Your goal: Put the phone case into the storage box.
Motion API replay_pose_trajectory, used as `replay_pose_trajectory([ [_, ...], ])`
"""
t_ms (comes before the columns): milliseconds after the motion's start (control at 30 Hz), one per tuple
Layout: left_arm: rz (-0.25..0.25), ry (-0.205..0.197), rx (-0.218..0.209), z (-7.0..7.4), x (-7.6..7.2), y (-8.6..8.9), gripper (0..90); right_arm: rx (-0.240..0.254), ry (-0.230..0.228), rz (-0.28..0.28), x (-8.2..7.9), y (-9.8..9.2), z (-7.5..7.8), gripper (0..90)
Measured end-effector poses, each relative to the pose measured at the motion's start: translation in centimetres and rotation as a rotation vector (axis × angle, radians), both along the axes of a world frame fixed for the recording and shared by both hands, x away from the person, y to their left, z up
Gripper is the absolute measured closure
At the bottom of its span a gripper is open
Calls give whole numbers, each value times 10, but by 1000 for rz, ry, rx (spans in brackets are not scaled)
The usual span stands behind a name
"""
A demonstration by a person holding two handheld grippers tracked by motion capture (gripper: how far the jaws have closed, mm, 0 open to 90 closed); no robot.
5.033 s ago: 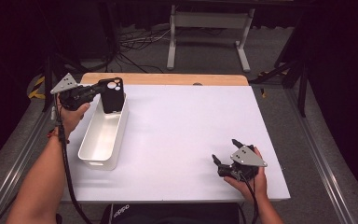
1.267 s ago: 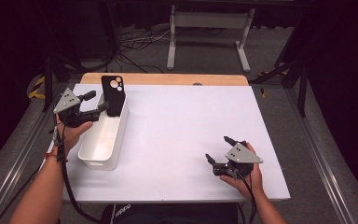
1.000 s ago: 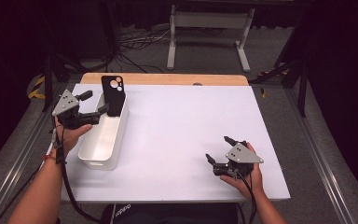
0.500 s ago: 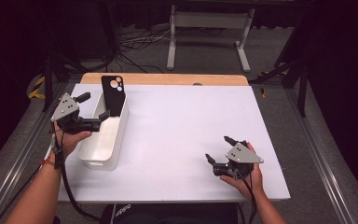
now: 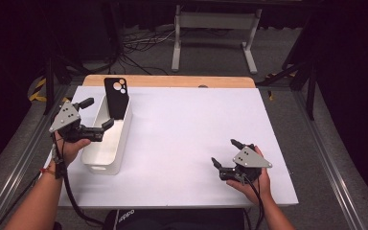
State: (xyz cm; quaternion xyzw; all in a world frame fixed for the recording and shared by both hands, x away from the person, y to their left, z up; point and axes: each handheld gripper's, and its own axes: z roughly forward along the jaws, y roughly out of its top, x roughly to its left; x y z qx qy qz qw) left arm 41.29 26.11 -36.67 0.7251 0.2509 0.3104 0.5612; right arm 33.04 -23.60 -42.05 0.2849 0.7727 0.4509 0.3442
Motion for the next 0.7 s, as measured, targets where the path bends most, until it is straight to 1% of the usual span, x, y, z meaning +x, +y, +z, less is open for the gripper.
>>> replay_pose_trajectory([
  [67, -1, -10, 4, 1, -4, -2, 41, 3, 1, -1, 0, 0, 0, 132],
  [233, -29, -25, 9, 1, -15, -9, 44, 3, -1, 1, -1, 0, 1, 129],
  [333, -43, -24, 9, 0, -19, -13, 38, 2, 0, 1, 0, 0, 1, 127],
  [433, -59, -16, 23, 0, -24, -16, 30, 2, 0, 3, 0, 0, 1, 125],
  [467, -69, -10, 18, 0, -25, -17, 28, 3, -2, 3, -1, 1, 1, 124],
  [567, -73, -11, 19, 0, -28, -19, 29, 2, -3, 4, -1, 1, 1, 123],
  [600, -82, -7, 24, 0, -30, -19, 29, 1, -3, 5, -1, 1, 1, 123],
  [667, -87, -7, 18, -1, -32, -21, 30, 0, -3, 6, -1, 1, 1, 123],
  [700, -90, -9, 24, -1, -33, -22, 30, 0, -3, 7, -1, 1, 1, 123],
])
